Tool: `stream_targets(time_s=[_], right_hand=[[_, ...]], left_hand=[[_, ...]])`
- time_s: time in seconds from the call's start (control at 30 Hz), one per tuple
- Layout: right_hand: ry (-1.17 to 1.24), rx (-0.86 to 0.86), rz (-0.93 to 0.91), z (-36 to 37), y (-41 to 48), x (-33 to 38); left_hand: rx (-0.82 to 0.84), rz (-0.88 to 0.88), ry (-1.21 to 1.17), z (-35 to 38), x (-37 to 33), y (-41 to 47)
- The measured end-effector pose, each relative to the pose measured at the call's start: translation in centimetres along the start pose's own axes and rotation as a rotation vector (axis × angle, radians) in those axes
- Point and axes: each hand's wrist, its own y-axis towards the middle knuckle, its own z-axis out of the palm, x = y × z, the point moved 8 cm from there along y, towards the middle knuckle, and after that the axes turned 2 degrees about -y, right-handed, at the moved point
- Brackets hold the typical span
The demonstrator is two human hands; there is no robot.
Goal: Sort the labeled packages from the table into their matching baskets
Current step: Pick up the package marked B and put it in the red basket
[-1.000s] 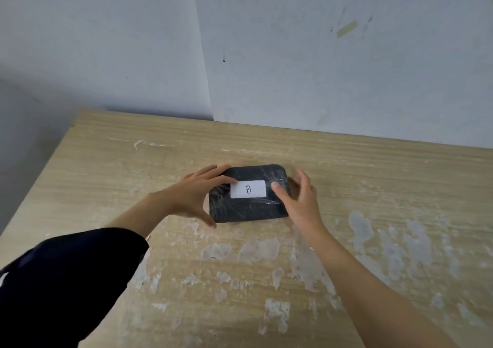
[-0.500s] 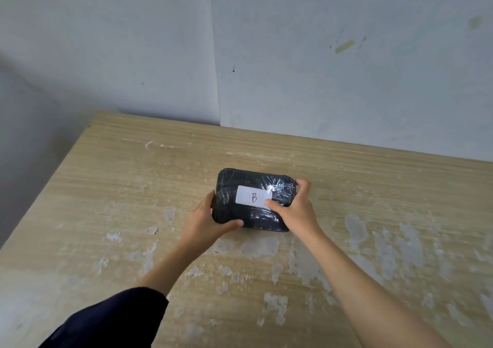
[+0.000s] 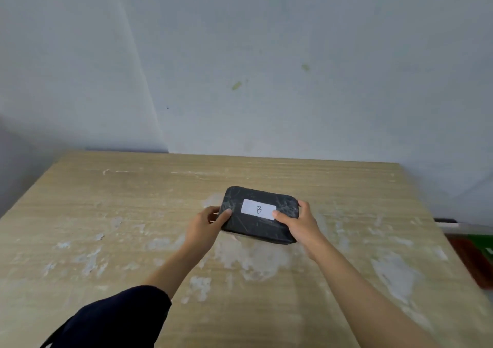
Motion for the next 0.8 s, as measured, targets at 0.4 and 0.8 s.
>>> stream_targets(time_s=[0.4, 0.8], right_hand=[[0.136, -0.182, -0.074, -23.4, -7.6, -4.6], [0.077, -0.332, -0.111, -44.0, -2.8, -6.6]], left_hand=[[0.087, 0.112, -0.107, 18.6, -11.3, -9.7], [0.118, 0.215, -0.002, 35.1, -23.2, -5.4]])
